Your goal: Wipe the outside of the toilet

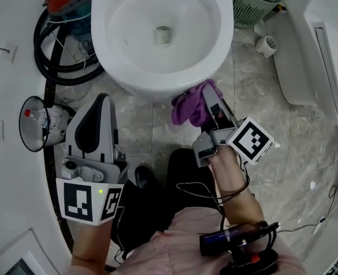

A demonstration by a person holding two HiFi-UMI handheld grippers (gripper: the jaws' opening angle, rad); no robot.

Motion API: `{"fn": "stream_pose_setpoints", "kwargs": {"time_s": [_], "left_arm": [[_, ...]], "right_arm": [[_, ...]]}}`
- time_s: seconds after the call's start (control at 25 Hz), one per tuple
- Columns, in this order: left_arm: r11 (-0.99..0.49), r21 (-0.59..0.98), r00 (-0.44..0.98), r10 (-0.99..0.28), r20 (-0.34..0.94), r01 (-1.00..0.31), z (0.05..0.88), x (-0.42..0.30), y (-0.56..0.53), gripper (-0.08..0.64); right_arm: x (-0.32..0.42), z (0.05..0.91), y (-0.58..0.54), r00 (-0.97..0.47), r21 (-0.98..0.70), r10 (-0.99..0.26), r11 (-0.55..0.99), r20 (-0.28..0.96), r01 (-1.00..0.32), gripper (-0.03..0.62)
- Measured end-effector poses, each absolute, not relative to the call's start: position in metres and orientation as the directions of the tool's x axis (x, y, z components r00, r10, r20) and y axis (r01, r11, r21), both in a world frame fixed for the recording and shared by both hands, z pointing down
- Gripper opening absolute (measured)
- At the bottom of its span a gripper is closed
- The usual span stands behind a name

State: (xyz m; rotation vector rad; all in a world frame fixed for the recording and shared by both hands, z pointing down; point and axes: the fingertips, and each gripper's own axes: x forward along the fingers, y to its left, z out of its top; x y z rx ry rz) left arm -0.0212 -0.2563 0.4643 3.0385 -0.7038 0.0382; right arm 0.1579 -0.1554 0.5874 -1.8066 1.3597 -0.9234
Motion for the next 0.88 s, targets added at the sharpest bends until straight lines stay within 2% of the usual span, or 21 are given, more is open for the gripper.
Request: {"fn": "stream_pose_setpoints", "kwargs": {"time_s": [0.36, 0.52, 0.68, 0.88], "left_arm": [[-0.903, 0.018, 0.903, -0.428, 0.032, -0.429, 0.47, -0.017, -0.259, 0.008], [-0.903, 0.022, 0.903, -0.427, 0.039, -0.428, 0.473, -0.018, -0.26, 0.008], [-0.899, 0.022, 0.898, -0.437, 0.044, -0.438, 0.474, -0.021, -0.264, 0.008], [-0.895, 0.02, 0.894, -0.445, 0.044, -0.446, 0.473, -0.022, -0.271, 0.008]], "right_arm": [[0.195, 0.591, -0.154, 0.272, -0.792, -0.954, -0.262, 0.126, -0.551, 0.112], [0.226, 0.619, -0.134, 0.416, -0.791, -0.867, -0.45, 0.275, -0.415, 0.11], [0.258, 0.612, -0.149, 0.434, -0.784, -0.881, -0.402, 0.189, -0.474, 0.109], [0.301, 0.601, -0.148, 0.523, -0.749, -0.841, -0.436, 0.14, -0.499, 0.109]]}}
